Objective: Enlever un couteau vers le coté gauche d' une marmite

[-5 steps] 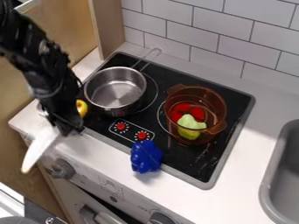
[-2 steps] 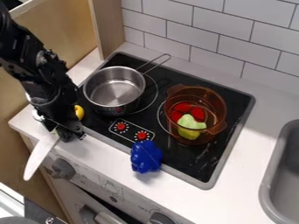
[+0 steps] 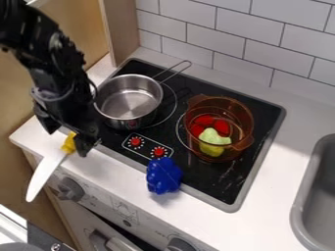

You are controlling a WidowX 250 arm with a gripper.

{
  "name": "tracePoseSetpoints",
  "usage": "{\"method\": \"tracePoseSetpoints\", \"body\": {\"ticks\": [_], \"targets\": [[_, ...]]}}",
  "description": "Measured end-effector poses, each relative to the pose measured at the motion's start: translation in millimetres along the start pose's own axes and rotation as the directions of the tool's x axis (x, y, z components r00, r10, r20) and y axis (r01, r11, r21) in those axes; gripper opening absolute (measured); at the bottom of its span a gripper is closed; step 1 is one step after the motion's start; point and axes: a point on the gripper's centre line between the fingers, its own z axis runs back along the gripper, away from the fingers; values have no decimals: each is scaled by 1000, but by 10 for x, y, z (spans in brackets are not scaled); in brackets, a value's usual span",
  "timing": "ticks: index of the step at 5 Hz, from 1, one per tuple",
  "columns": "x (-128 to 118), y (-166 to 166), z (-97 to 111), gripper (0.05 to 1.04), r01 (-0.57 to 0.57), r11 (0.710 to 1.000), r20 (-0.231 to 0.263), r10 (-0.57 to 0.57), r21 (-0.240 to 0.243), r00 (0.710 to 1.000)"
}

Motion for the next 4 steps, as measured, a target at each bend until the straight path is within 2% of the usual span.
{"method": "tracePoseSetpoints", "body": {"ticks": [2, 3, 4], "targets": [[144, -78, 444, 999, -13, 1000, -79, 14, 23, 997], [175, -208, 685, 999, -30, 1000, -109, 31, 7, 994], [251, -406, 871, 1000, -49, 998, -128, 44, -34, 991]]}}
